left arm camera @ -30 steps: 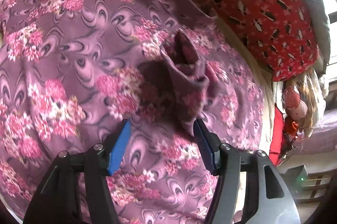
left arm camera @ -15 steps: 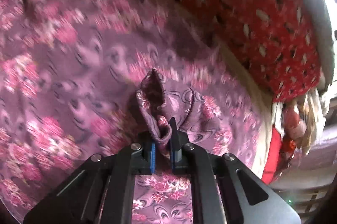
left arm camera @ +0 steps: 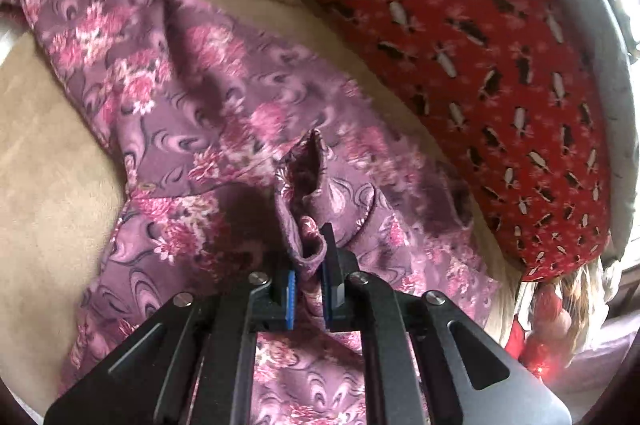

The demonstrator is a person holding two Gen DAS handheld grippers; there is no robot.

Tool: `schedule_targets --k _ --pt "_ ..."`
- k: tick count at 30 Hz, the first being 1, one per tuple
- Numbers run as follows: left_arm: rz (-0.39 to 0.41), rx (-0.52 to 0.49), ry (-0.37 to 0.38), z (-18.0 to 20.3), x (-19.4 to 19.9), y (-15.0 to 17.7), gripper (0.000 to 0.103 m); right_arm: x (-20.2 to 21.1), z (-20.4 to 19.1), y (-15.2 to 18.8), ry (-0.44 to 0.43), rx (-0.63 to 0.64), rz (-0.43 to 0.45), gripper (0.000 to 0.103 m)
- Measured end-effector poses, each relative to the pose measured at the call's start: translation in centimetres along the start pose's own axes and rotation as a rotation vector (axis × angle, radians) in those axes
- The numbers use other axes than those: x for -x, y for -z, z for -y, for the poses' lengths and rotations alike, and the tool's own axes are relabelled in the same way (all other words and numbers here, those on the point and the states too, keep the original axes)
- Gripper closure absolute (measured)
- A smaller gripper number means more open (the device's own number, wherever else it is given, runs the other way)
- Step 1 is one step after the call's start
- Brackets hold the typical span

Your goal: Fold small clothes

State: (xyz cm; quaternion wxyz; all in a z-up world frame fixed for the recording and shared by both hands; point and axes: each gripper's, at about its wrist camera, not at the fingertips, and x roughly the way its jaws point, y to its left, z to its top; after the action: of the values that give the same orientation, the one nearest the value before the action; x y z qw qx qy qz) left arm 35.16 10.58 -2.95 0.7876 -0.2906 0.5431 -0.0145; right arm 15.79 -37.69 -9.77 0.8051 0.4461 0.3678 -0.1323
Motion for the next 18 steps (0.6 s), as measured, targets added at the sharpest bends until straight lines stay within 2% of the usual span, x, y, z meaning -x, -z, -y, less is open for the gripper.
schedule_targets --k 2,3,4,5,7,9,10,11,12,13,14,15,16,18 --pt "-0.016 0.003 0.001 -0.2 -0.7 0.1 0.096 -1.2 -1.0 0.3 -0.022 0.028 -0.044 0.058" --pt "-0.018 -0.003 0.007 -0.1 -0.9 0.1 0.096 -1.6 -1.7 0.4 -0.023 0.053 -0.064 0.063" --pt "-0.017 -0.007 0.012 -0.1 -0.9 0.0 0.096 -1.6 -2.3 0.5 -0.035 0.071 -0.073 0.084" --pt "-0.013 -0.019 0.018 0.0 -1.1 0.0 0.096 -1.4 -2.9 0.5 -0.049 0.094 -0.080 0.096" --pt "-0.017 -0.037 0.015 0.0 -1.7 0.2 0.096 0.2 -3.8 0.6 -0.043 0.136 0.001 0.098" --pt "-0.029 -0.061 -0.026 -0.6 -2.5 0.5 0.092 1.8 -4.0 1.1 -0.005 0.174 0.104 0.098" --pt "-0.038 -0.083 -0.068 -0.7 -3.3 1.0 0.090 1.6 -3.8 1.3 0.029 0.184 0.121 0.098" --pt "-0.031 -0.122 -0.083 -0.7 -4.0 1.5 0.089 0.7 -3.4 1.5 0.081 0.193 0.098 0.098" --pt "0.000 -0.177 -0.080 -0.4 -3.7 1.9 0.088 -0.9 -2.9 1.9 0.149 0.209 0.028 0.098" --pt "0.003 -0.207 -0.082 -0.2 -3.3 2.1 0.088 -1.7 -2.5 2.2 0.162 0.223 -0.001 0.099" --pt "-0.005 -0.240 -0.083 0.0 -2.8 2.2 0.087 -1.0 -2.6 2.4 0.154 0.235 0.039 0.099" --pt "-0.007 -0.254 -0.075 -0.1 -2.1 2.3 0.087 0.0 -3.0 2.3 0.181 0.227 0.072 0.097" --pt "0.007 -0.246 -0.046 -0.6 -0.9 2.3 0.087 0.7 -3.2 2.2 0.196 0.212 0.099 0.090" --pt "0.031 -0.191 0.007 -1.4 0.8 1.9 0.086 2.4 -4.1 2.2 0.150 0.201 0.162 0.090"
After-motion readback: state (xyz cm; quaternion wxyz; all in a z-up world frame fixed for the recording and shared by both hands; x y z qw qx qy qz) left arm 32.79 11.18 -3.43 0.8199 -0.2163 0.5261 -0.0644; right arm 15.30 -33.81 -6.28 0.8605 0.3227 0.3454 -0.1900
